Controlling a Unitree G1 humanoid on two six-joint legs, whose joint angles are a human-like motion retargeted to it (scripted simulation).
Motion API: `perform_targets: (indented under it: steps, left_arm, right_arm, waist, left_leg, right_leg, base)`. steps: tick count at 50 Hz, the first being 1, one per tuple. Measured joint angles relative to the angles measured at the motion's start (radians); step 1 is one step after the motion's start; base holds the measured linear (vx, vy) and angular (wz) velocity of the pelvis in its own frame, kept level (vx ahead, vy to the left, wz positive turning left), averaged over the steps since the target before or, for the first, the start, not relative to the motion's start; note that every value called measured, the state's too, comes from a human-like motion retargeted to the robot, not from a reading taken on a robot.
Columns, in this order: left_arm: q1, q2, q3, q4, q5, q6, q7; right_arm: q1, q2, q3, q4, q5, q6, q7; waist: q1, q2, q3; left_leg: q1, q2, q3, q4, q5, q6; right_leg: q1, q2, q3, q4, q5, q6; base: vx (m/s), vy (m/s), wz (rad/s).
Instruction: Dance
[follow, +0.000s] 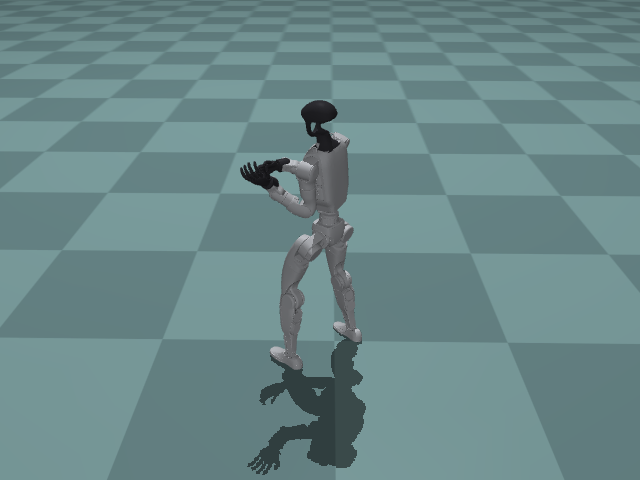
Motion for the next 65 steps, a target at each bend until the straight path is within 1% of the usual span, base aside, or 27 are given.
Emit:
perform_targets:
  steps: [2,3,5,8,10,12,13,15,17,18,20,23,25,28,31,33,35,37,40,43,45,48,52,55,58,61,65]
  left_arm:
    - [0.069,0.002,-0.011,0.025,0.052,-0.048,0.118]
    - [0.113,-0.007,-0.022,0.075,0.060,-0.070,0.148]
    - [0.186,-0.061,-0.052,0.270,0.011,-0.082,0.110]
    - [0.184,-0.219,0.011,0.839,-0.233,-0.039,-0.200]
    - [0.124,-0.243,0.085,1.209,-0.497,0.004,-0.476]
    - [0.119,-0.225,0.048,1.277,-0.727,-0.013,-0.612]
    - [0.122,-0.239,0.040,1.265,-0.776,-0.056,-0.608]
    - [0.103,-0.264,0.060,1.196,-0.711,-0.208,-0.565]
    - [0.072,-0.203,0.063,1.048,-0.576,-0.257,-0.503]
    - [0.060,-0.165,0.050,0.941,-0.510,-0.238,-0.469]
    - [0.033,-0.109,0.027,0.719,-0.397,-0.161,-0.410]
    - [-0.009,-0.061,0.026,0.494,-0.308,-0.056,-0.363]
    - [-0.011,-0.024,0.025,0.394,-0.261,-0.020,-0.339]
    - [0.043,0.004,-0.005,0.344,-0.207,-0.022,-0.285]
    - [0.126,-0.027,-0.060,0.431,-0.171,-0.046,-0.238]
    - [0.172,-0.078,-0.100,0.600,-0.166,-0.071,-0.275]
    - [0.196,-0.125,-0.126,0.824,-0.172,-0.076,-0.376]
    - [0.210,-0.121,-0.156,1.007,-0.180,-0.054,-0.494]
    - [0.260,-0.121,-0.171,1.151,-0.073,-0.051,-0.561]
    - [0.282,-0.065,-0.167,1.183,0.015,-0.077,-0.574]
    - [0.299,-0.013,-0.169,1.171,0.029,-0.065,-0.590]
    - [0.318,0.037,-0.157,1.123,0.011,-0.017,-0.653]
    - [0.331,0.054,-0.123,1.032,-0.092,0.056,-0.754]
    - [0.351,0.053,-0.096,0.937,-0.151,0.096,-0.794]
    - [0.364,0.068,-0.124,0.797,-0.199,0.124,-0.791]
    - [0.379,0.114,-0.214,0.627,-0.252,0.107,-0.819]
    - [0.347,0.196,-0.350,0.399,-0.244,0.112,-0.893]
  right_arm:
    - [0.031,-0.024,0.042,-0.039,-0.033,-0.099,-0.128]
    - [0.064,-0.035,0.061,-0.036,-0.052,-0.161,-0.194]
    - [0.160,-0.045,0.080,0.041,-0.097,-0.283,-0.319]
    - [0.327,-0.056,0.027,0.372,-0.214,-0.443,-0.431]
    - [0.387,-0.049,-0.062,0.673,-0.356,-0.474,-0.466]
    - [0.371,-0.037,-0.107,0.839,-0.342,-0.431,-0.333]
    - [0.359,-0.026,-0.138,0.890,-0.272,-0.376,-0.254]
    - [0.331,0.028,-0.214,0.925,-0.118,-0.336,-0.149]
    - [0.286,0.071,-0.220,0.833,-0.011,-0.404,-0.176]
    - [0.263,0.078,-0.185,0.744,0.023,-0.437,-0.200]
    - [0.241,0.071,-0.094,0.516,0.032,-0.427,-0.251]
    - [0.242,0.082,-0.020,0.244,-0.078,-0.347,-0.233]
    - [0.252,0.075,-0.005,0.115,-0.147,-0.296,-0.206]
    - [0.293,0.029,-0.016,0.016,-0.181,-0.266,-0.195]
    - [0.385,-0.019,-0.060,0.031,-0.185,-0.295,-0.236]
    - [0.466,-0.052,-0.114,0.118,-0.198,-0.328,-0.278]
    - [0.545,-0.077,-0.189,0.252,-0.233,-0.357,-0.314]
    - [0.591,-0.090,-0.261,0.399,-0.296,-0.372,-0.326]
    - [0.595,-0.063,-0.339,0.616,-0.355,-0.381,-0.348]
    - [0.564,-0.029,-0.338,0.734,-0.318,-0.410,-0.316]
    - [0.534,-0.012,-0.300,0.752,-0.290,-0.441,-0.299]
    - [0.466,0.005,-0.211,0.708,-0.318,-0.469,-0.298]
    - [0.355,0.059,-0.120,0.605,-0.368,-0.437,-0.303]
    - [0.270,0.120,-0.109,0.480,-0.292,-0.420,-0.325]
    - [0.217,0.126,-0.169,0.240,-0.179,-0.393,-0.363]
    - [0.189,0.117,-0.281,-0.005,-0.047,-0.373,-0.469]
    - [0.156,0.082,-0.485,-0.220,0.221,-0.398,-0.648]
  waist:
    - [-0.039,-0.003,-0.003]
    - [-0.054,-0.001,-0.012]
    - [-0.081,0.005,-0.041]
    - [-0.144,0.045,-0.101]
    - [-0.183,0.072,-0.121]
    - [-0.186,0.061,-0.112]
    - [-0.176,0.053,-0.110]
    - [-0.151,0.058,-0.116]
    - [-0.137,0.067,-0.125]
    - [-0.130,0.065,-0.123]
    - [-0.123,0.061,-0.115]
    - [-0.139,0.069,-0.114]
    - [-0.148,0.067,-0.109]
    - [-0.156,0.048,-0.096]
    - [-0.170,0.026,-0.085]
    - [-0.180,0.024,-0.090]
    - [-0.187,0.035,-0.100]
    - [-0.201,0.050,-0.101]
    - [-0.187,0.063,-0.097]
    - [-0.161,0.106,-0.097]
    - [-0.137,0.125,-0.101]
    - [-0.115,0.131,-0.118]
    - [-0.077,0.137,-0.117]
    - [-0.046,0.137,-0.097]
    - [-0.007,0.121,-0.065]
    - [0.021,0.121,-0.042]
    - [0.037,0.138,-0.040]
  left_leg:
    - [-0.068,0.042,0.017,0.079,0.005,-0.025]
    - [-0.101,0.061,0.027,0.119,0.002,-0.054]
    - [-0.170,0.118,0.116,0.216,-0.010,-0.051]
    - [-0.223,0.165,0.141,0.278,-0.037,-0.019]
    - [-0.201,0.152,0.084,0.254,-0.065,-0.053]
    - [-0.163,0.117,0.063,0.227,-0.077,-0.060]
    - [-0.145,0.112,0.078,0.205,-0.074,-0.057]
    - [-0.107,0.117,0.117,0.140,-0.057,-0.057]
    - [-0.069,0.117,0.159,0.076,-0.042,-0.056]
    - [-0.050,0.114,0.178,0.048,-0.034,-0.055]
    - [-0.017,0.107,0.201,0.008,-0.024,-0.052]
    - [0.006,0.108,0.217,-0.019,-0.020,-0.044]
    - [0.014,0.111,0.230,-0.027,-0.018,-0.035]
    - [0.010,0.105,0.228,-0.021,-0.024,-0.020]
    - [-0.026,0.091,0.200,0.041,-0.050,-0.010]
    - [-0.080,0.082,0.161,0.121,-0.076,-0.017]
    - [-0.143,0.082,0.130,0.207,-0.096,-0.024]
    - [-0.211,0.062,0.079,0.292,-0.115,-0.009]
    - [-0.267,0.028,0.056,0.357,-0.137,0.008]
    - [-0.230,0.020,0.079,0.317,-0.154,0.023]
    - [-0.210,0.000,0.085,0.286,-0.133,0.023]
    - [-0.167,-0.033,0.158,0.216,-0.115,0.052]
    - [-0.110,-0.089,0.188,0.120,-0.086,0.072]
    - [-0.048,-0.115,0.215,0.041,-0.058,0.089]
    - [0.019,-0.150,0.251,-0.043,-0.026,0.099]
    - [0.080,-0.179,0.263,-0.118,0.002,0.109]
    - [0.148,-0.174,0.260,-0.190,0.031,0.087]
  right_leg:
    - [0.014,0.025,-0.025,-0.032,0.003,0.000]
    - [0.021,0.037,-0.041,-0.049,0.004,0.000]
    - [0.034,0.059,-0.052,-0.081,0.011,0.000]
    - [0.057,0.111,-0.067,-0.115,0.019,0.000]
    - [0.084,0.121,-0.094,-0.119,0.016,-0.003]
    - [0.072,0.101,-0.077,-0.093,0.013,-0.013]
    - [0.057,0.089,-0.060,-0.074,0.011,-0.015]
    - [0.019,0.081,-0.038,-0.035,0.003,-0.025]
    - [-0.014,0.077,-0.026,-0.007,-0.002,-0.044]
    - [-0.028,0.076,-0.007,0.004,-0.002,-0.050]
    - [-0.041,0.075,0.031,0.012,0.000,-0.056]
    - [-0.034,0.077,0.046,-0.009,0.011,-0.057]
    - [-0.027,0.075,0.040,-0.027,0.018,-0.059]
    - [-0.014,0.068,0.025,-0.055,0.028,-0.062]
    - [0.006,0.056,0.001,-0.085,0.031,-0.061]
    - [0.020,0.053,-0.025,-0.101,0.028,-0.056]
    - [0.027,0.055,-0.045,-0.111,0.022,-0.049]
    - [0.029,0.056,-0.067,-0.110,0.018,-0.037]
    - [0.022,0.036,-0.083,-0.092,0.010,-0.019]
    - [0.003,0.022,-0.071,-0.039,0.012,-0.004]
    - [-0.017,0.007,-0.048,0.002,0.018,0.000]
    - [-0.048,-0.027,-0.023,0.033,0.028,-0.011]
    - [-0.088,-0.070,0.028,0.085,0.055,-0.030]
    - [-0.107,-0.097,0.053,0.120,0.082,-0.037]
    - [-0.115,-0.123,0.079,0.134,0.110,-0.030]
    - [-0.105,-0.131,0.098,0.134,0.133,-0.005]
    - [-0.085,-0.080,0.173,0.122,0.129,0.000]
  base:
    - [-0.04,-0.28,0.91]
    - [0.04,-0.19,0.43]
    - [0.11,-0.12,0.26]
    - [0.19,0.02,0.60]
    - [0.24,0.10,0.39]
    - [0.07,0.09,-0.51]
    - [-0.06,0.08,-0.83]
    - [-0.11,0.05,-0.87]
    - [-0.08,0.08,-0.83]
    - [-0.07,0.09,-0.88]
    - [-0.06,0.06,-0.83]
    - [-0.06,-0.02,-0.42]
    - [-0.02,-0.08,-0.15]
    - [-0.01,-0.12,-0.08]
    - [0.03,-0.11,0.10]
    - [0.04,-0.03,0.48]
    - [0.07,0.00,0.82]
    - [0.06,0.00,1.04]
    - [0.05,0.09,0.58]
    - [0.19,0.21,0.00]
    - [0.23,0.26,-0.42]
    - [0.13,0.30,-0.47]
    - [0.08,0.21,-0.51]
    - [0.07,0.10,-0.47]
    - [0.04,0.11,-0.42]
    - [0.06,0.09,-0.34]
    - [0.09,0.01,-0.43]
